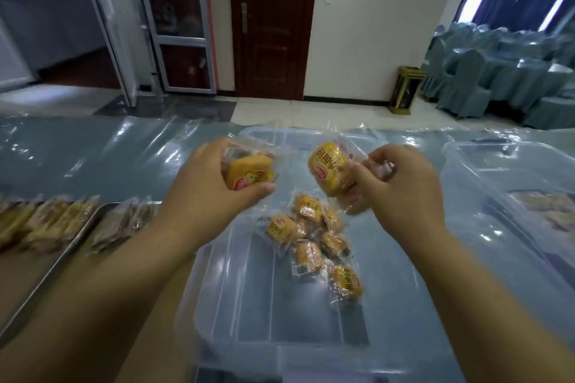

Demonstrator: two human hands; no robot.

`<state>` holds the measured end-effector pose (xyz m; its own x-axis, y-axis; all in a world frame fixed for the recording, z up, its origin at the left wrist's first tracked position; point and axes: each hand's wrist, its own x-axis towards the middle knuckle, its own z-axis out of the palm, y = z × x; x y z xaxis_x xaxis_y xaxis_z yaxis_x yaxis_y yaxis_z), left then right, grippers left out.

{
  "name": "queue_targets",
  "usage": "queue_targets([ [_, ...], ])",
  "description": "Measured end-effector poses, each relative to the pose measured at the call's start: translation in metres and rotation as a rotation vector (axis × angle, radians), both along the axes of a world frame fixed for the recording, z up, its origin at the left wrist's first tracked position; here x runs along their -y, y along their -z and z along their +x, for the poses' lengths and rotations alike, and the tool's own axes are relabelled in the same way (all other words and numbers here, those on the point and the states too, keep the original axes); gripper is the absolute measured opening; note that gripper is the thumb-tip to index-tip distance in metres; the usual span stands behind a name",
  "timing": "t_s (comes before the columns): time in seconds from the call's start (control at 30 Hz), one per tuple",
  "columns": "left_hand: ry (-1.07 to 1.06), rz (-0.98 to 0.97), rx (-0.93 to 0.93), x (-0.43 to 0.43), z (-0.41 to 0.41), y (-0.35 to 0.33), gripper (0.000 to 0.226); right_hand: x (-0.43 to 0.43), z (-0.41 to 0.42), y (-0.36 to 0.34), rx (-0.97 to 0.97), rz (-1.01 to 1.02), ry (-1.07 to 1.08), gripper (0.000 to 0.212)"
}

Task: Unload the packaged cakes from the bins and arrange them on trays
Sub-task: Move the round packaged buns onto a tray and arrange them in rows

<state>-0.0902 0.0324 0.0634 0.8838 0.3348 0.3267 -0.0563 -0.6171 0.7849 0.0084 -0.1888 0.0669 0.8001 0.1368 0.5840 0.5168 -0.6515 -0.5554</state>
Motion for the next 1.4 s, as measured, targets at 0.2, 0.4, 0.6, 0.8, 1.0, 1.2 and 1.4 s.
queue_targets([
  [0.2,-0.227,-0.083,0.139,-0.001,-0.077,-0.004,0.044,-0.037,-0.049,-0.012,0.032,0.140,-0.259,0.019],
  [0.4,-0.415,-0.162,0.128,-0.031,-0.158,0.022,0.049,-0.086,-0.102,0.002,-0.020,0.144,-0.472,0.019],
  [0.6,-0.578,-0.199,0.047,-0.092,-0.232,0.050,0.058,-0.151,-0.156,0.032,-0.090,0.081,-0.576,0.022],
  [0.8,-0.644,-0.199,-0.087,-0.184,-0.309,0.080,0.067,-0.235,-0.218,0.067,-0.107,0.035,-0.562,0.029],
  [1.0,-0.606,-0.215,-0.162,-0.264,-0.368,0.101,0.069,-0.317,-0.276,0.094,-0.186,-0.026,-0.537,0.024],
  [1.2,-0.662,-0.254,-0.204,-0.332,-0.399,0.117,0.053,-0.393,-0.311,0.115,-0.314,-0.023,-0.567,0.023],
  [1.4,-0.702,-0.333,-0.251,-0.414,-0.408,0.136,0.060,-0.484,-0.317,0.141,-0.378,0.039,-0.600,0.028],
])
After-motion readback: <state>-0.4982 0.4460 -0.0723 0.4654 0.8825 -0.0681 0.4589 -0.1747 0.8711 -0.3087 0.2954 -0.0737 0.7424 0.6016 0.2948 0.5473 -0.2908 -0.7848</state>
